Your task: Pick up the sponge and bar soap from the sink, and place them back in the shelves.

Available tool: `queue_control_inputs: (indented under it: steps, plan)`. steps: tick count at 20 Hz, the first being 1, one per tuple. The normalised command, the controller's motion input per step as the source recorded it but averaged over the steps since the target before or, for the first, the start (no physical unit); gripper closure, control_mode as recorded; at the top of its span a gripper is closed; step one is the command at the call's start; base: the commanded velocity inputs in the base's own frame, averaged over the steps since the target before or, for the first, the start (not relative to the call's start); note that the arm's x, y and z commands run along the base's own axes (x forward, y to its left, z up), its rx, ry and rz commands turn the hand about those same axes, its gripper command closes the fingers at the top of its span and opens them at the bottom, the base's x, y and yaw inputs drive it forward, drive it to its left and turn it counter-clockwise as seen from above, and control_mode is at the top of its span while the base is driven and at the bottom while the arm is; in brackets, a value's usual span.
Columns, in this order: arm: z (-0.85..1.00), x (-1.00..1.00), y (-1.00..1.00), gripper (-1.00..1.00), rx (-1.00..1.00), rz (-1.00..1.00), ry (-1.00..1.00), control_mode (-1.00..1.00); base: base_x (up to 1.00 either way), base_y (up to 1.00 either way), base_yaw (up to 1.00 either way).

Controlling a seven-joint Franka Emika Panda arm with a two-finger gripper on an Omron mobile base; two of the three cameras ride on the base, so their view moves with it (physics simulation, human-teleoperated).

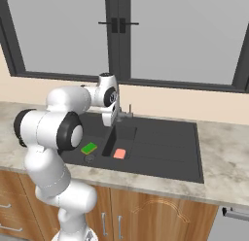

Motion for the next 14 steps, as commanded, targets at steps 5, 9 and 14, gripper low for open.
queue_control_inputs:
  steps: [5,9,14]
  plan:
    - [-0.02,0.22,0.0,-1.0,0.0,0.0,0.01,-1.0,0.0,0.0,0.0]
    - [0.0,0.23,0.0,-1.0,0.0,0.0,0.01,-1.0,0.0,0.0,0.0]
    - [-0.06,0.17,0.0,-1.0,0.0,0.0,0.0,-1.0,0.0,0.0,0.0]
